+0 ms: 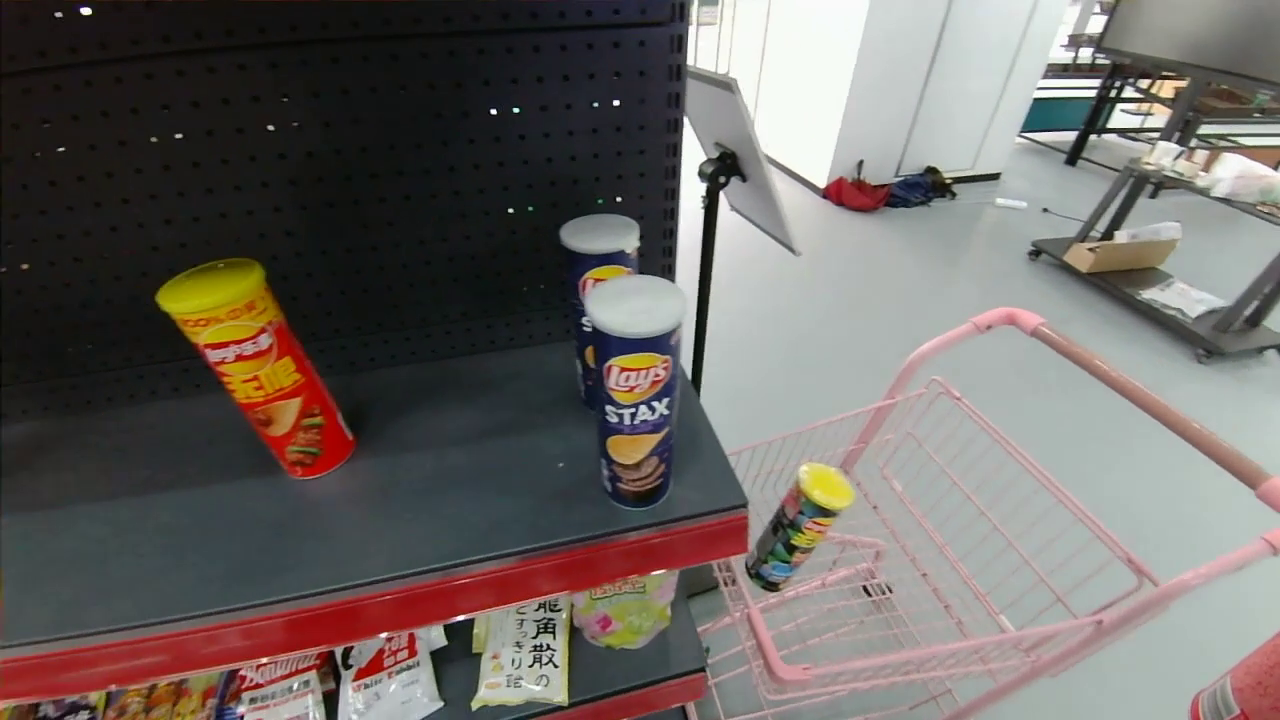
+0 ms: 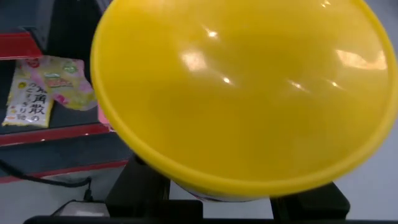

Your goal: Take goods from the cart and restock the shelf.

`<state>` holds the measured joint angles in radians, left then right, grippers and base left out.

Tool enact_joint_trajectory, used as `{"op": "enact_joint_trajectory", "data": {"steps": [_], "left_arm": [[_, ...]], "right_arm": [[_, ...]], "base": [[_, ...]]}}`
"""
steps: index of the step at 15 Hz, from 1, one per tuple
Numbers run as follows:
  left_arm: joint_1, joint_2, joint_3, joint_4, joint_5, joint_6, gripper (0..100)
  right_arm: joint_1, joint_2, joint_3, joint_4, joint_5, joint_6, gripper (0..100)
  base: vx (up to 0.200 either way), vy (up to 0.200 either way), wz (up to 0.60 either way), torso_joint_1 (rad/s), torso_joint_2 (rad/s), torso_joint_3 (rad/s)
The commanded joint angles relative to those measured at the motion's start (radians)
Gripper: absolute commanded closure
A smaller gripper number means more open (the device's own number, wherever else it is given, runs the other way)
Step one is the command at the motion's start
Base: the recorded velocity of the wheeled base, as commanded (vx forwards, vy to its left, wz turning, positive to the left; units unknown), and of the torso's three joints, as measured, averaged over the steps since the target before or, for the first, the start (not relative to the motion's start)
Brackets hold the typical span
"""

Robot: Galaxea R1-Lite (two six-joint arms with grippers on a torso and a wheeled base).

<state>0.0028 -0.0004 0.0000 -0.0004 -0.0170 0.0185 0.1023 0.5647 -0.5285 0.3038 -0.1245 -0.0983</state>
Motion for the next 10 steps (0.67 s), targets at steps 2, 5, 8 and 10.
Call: {"op": "enact_joint_trajectory", "data": {"steps": [2, 5, 8, 10], "left_arm": [[0.0, 0.0, 0.0, 0.0, 0.0, 0.0, 0], [0.0, 0.0, 0.0, 0.0, 0.0, 0.0, 0], [0.0, 0.0, 0.0, -0.001, 0.0, 0.001, 0], [0.0, 0.0, 0.0, -0.001, 0.0, 0.001, 0]], "right_arm": [[0.0, -0.005, 0.007, -0.002, 0.0, -0.001, 100], [-0.001, -0.026, 0.033, -0.002, -0.001, -0.004, 100], [-0.003, -0.108, 0.067, -0.015, -0.001, -0.001, 100], [-0.003, -0.138, 0.084, -0.015, -0.001, -0.001, 100]], "base": [[0.0, 0.0, 0.6, 0.002, 0.0, 0.0], [0.0, 0.0, 0.0, 0.0, 0.0, 0.0], [0.0, 0.133, 0.0, 0.002, 0.0, 0.002], [0.0, 0.2, 0.0, -0.002, 0.0, 0.002]]}}
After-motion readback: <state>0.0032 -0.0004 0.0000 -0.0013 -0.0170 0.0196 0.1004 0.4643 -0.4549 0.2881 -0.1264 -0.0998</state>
